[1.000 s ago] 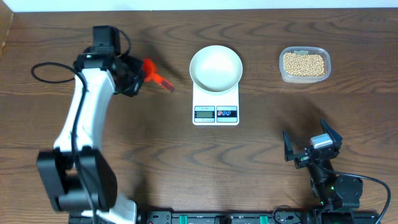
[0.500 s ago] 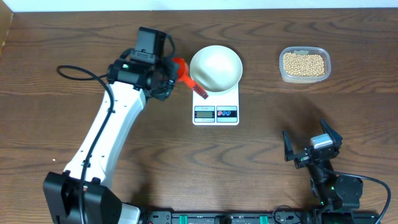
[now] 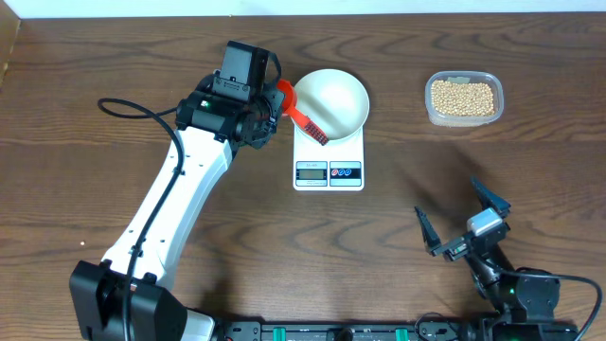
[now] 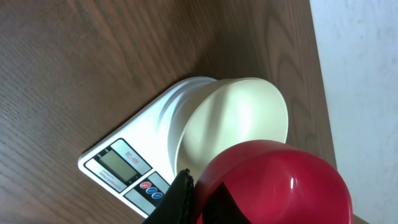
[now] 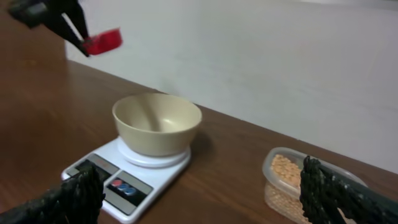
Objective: Scoop item into bowl and weigh 50g on scale
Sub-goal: 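Carry the red scoop with the left gripper toward the bowl, then reach the right gripper toward the scoop handle above the bowl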
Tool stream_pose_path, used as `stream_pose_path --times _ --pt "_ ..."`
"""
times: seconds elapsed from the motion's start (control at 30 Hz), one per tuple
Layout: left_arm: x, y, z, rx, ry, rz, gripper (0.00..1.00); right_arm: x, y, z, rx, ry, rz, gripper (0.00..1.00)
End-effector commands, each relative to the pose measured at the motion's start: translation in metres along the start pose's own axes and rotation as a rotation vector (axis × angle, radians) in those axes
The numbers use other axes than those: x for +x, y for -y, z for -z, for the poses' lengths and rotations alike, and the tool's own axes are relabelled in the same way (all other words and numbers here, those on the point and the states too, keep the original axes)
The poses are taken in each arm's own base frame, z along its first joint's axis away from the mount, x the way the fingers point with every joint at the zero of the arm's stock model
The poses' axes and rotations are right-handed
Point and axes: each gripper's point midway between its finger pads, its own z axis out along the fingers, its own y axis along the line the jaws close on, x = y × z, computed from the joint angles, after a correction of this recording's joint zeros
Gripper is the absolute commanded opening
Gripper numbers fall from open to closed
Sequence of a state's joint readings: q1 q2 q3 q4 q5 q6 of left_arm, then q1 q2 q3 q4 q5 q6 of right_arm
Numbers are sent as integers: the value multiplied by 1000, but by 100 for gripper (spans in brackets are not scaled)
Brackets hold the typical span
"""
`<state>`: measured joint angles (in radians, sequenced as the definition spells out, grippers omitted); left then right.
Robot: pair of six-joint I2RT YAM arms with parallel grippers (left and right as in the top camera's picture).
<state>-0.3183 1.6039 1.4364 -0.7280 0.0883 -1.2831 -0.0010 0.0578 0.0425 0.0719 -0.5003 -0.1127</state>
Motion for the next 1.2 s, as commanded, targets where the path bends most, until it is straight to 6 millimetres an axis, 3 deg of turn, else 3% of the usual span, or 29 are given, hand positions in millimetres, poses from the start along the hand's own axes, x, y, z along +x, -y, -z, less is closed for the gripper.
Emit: stream_pose_path --times 0.0,0.2,0.53,0.8,0.93,1.07,1.17 --pt "-5 1 -2 2 28 3 7 -41 -4 -1 -49 42 -10 99" --pt "-6 7 -1 27 36 3 7 -85 -7 -19 -163 -2 -40 99" --pt "-7 10 -1 38 38 8 7 -131 -3 -82 -478 -148 -167 99" --pt "-9 19 -1 79 40 227 7 -115 12 -133 -609 -270 -365 99" --pt "-6 19 -4 74 30 299 7 -101 13 -145 -636 -291 -439 99" --pt "3 20 -8 69 17 285 7 -95 7 -158 -655 -344 -625 99" --pt "17 23 -10 69 -3 268 7 -85 -3 -174 -645 -360 -631 81"
